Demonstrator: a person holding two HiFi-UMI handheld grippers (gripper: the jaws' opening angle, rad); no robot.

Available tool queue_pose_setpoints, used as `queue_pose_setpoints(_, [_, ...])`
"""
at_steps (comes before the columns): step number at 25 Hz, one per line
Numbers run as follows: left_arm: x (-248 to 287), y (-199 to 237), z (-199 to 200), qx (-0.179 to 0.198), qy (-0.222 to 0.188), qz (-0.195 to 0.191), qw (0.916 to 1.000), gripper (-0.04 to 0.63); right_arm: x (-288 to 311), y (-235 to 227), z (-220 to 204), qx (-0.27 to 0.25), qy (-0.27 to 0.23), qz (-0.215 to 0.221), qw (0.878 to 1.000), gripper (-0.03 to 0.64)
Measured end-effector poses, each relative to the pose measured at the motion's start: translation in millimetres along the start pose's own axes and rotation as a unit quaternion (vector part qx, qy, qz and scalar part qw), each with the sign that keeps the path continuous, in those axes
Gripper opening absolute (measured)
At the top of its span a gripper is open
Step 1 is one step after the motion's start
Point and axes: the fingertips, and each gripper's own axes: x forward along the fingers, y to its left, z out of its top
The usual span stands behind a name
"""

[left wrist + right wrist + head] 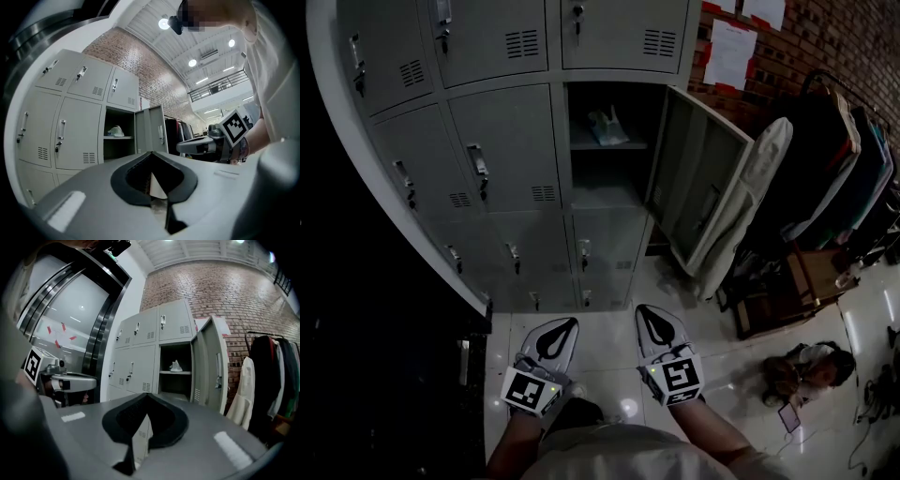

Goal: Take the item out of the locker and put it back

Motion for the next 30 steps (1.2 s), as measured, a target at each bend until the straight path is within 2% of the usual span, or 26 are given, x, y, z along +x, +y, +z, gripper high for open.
queue_pose_setpoints(10, [-19,-20,16,-0.003,-0.004,-0.004,1.0000,-0.002,-33,19,15,0.006,-0.012,0.001,1.000,-0.005])
queue_pose_setpoints(15, [-22,-22,23,0.007,-0.011,-0.016,0.9998,-0.002,-35,35,24,-0.020,-0.031,0.014,0.999,-0.005])
queue_pose_setpoints(22, [-22,-19,28,0.012,-0.016,-0.020,0.9996,-0.002,-34,32,28,0.000,-0.032,0.008,0.999,-0.005])
queue_pose_setpoints(30, [-20,-16,24,0.010,-0.016,-0.023,0.9995,-0.002,-31,44,32,-0.035,-0.037,0.014,0.999,-0.005])
